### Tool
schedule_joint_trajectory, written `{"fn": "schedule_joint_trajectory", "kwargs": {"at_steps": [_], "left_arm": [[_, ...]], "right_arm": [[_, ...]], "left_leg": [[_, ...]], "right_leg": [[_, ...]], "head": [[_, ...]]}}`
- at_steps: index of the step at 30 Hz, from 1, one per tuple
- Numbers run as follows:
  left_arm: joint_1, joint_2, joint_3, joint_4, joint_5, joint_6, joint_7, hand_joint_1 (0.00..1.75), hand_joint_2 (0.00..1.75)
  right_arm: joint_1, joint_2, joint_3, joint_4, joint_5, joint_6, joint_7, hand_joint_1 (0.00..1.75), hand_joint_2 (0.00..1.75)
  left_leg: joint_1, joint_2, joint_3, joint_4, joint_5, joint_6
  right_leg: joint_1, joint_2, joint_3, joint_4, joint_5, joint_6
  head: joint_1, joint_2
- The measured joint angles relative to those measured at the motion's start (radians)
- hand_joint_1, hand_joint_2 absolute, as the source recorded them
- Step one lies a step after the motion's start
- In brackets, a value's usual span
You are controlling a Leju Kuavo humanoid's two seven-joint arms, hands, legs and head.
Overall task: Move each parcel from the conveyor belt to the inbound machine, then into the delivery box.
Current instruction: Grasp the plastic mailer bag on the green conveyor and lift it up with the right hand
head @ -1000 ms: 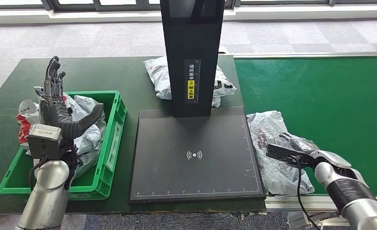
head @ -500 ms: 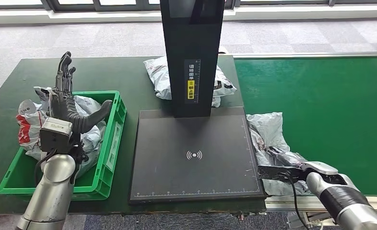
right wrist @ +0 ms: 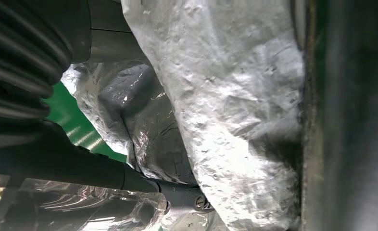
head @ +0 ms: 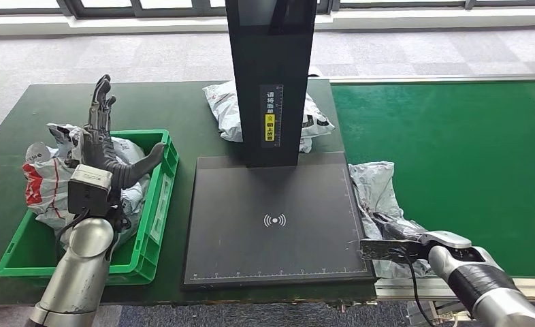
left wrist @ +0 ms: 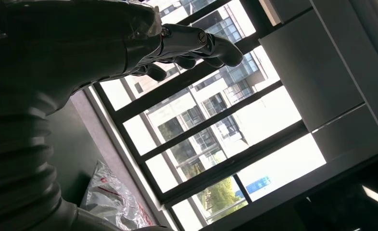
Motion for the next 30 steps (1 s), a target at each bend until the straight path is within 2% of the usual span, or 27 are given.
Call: {"fn": "schedule_joint_trajectory", "kwargs": {"at_steps": [3,4,7,8,17,30], "left_arm": [[0.000,0.000,-0.005,0.003,-0.004,0.005,0.000,0.00,1.75],[0.000,0.000,-0.006,0.004,-0.005,0.006,0.000,0.00,1.75],[0.000,0.000,-0.006,0.005,-0.006,0.007,0.000,0.00,1.75],[0.000,0.000,-0.006,0.005,-0.007,0.007,0.000,0.00,1.75],[-0.001,-0.002,-0.007,0.005,-0.014,0.011,0.004,0.00,1.75],[-0.001,-0.004,-0.007,0.014,-0.015,0.011,0.007,0.00,1.75]], "right_arm": [[-0.003,0.007,0.012,0.003,-0.003,0.000,-0.008,0.00,1.75],[-0.004,0.009,0.014,0.003,-0.003,0.000,-0.009,0.17,1.75],[-0.004,0.014,0.015,0.003,-0.003,-0.001,-0.009,1.47,1.75],[-0.004,0.017,0.016,0.004,-0.002,-0.002,-0.010,1.75,1.75],[-0.036,0.050,0.067,0.009,0.024,-0.009,-0.009,1.75,1.75],[-0.040,0.052,0.097,-0.005,0.017,-0.003,-0.006,1.75,1.75]], "left_leg": [[0.000,0.001,0.000,0.000,0.000,0.000],[0.000,0.001,0.001,0.000,0.000,0.000],[0.000,0.002,0.001,0.000,0.000,0.000],[0.000,0.002,0.001,0.000,0.000,0.000],[0.000,0.003,0.003,0.000,0.000,0.000],[0.000,0.003,0.004,0.000,-0.001,0.000]], "right_leg": [[0.000,0.000,0.000,0.000,0.000,0.000],[0.000,0.000,0.000,0.000,0.000,0.000],[0.000,0.001,0.001,0.000,0.000,0.000],[0.000,0.001,0.001,0.000,0.000,0.000],[0.000,0.003,0.002,0.000,0.000,0.000],[0.000,0.002,0.003,0.000,-0.001,0.000]], "head": [[0.000,0.000],[0.000,0.000],[0.000,0.000],[0.000,0.000],[0.000,0.000],[0.000,0.000]]}}
